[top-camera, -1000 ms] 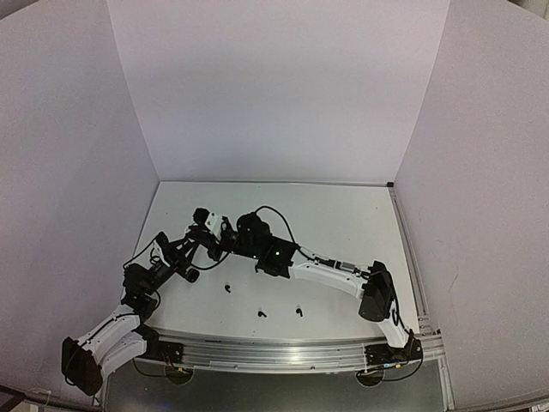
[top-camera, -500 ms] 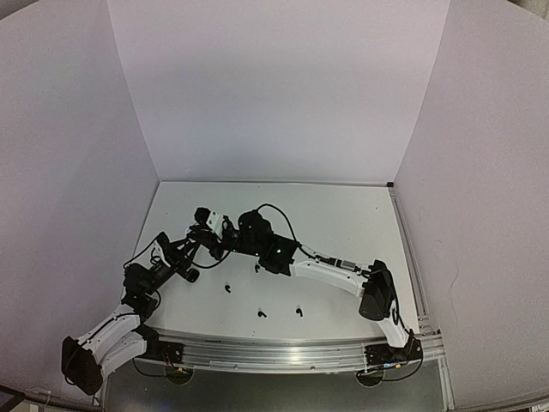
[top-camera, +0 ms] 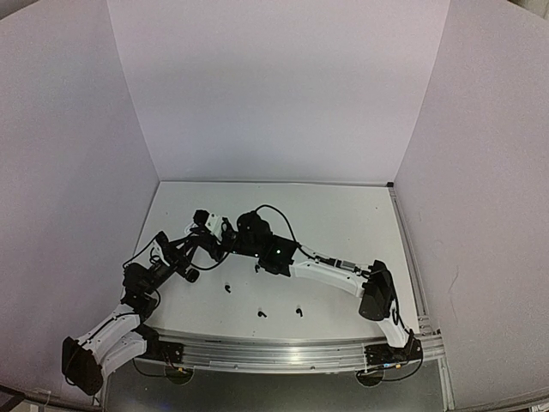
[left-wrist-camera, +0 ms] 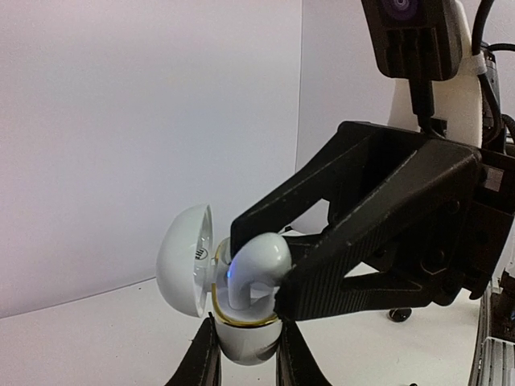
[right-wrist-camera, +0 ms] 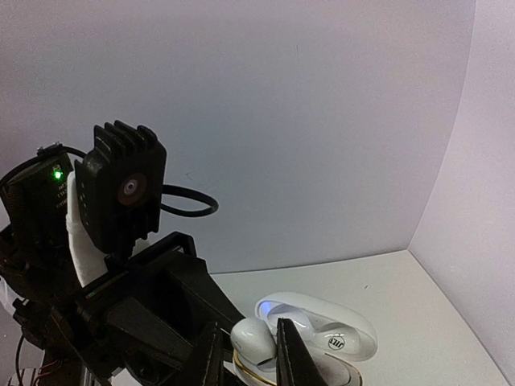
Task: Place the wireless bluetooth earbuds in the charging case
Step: Insert the left earbud into the left side groove of the charging case, then adjust the left earbud in the left side groove of the charging case.
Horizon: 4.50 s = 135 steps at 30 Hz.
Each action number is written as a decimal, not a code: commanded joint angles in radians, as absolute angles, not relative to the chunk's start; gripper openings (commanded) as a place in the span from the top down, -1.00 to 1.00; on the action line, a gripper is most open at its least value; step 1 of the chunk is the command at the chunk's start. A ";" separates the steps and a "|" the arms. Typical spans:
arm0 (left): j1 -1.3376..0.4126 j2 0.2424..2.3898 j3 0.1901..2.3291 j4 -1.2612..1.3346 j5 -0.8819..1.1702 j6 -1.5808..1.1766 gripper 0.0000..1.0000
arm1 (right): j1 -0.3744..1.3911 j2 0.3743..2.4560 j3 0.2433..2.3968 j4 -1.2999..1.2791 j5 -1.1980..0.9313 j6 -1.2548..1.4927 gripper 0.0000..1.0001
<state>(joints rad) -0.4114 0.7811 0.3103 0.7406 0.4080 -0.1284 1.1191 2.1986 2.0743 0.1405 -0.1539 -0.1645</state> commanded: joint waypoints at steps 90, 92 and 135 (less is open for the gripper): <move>-0.411 0.788 0.401 0.696 0.465 -0.106 1.00 | 1.124 2.120 2.148 -0.096 -0.091 0.196 1.00; -0.411 0.790 0.402 0.696 0.465 -0.105 1.00 | 1.122 2.127 2.160 -0.107 -0.108 0.194 1.00; -0.411 0.799 0.400 0.701 0.472 -0.088 1.00 | 1.156 2.193 2.345 -0.259 0.094 0.232 0.54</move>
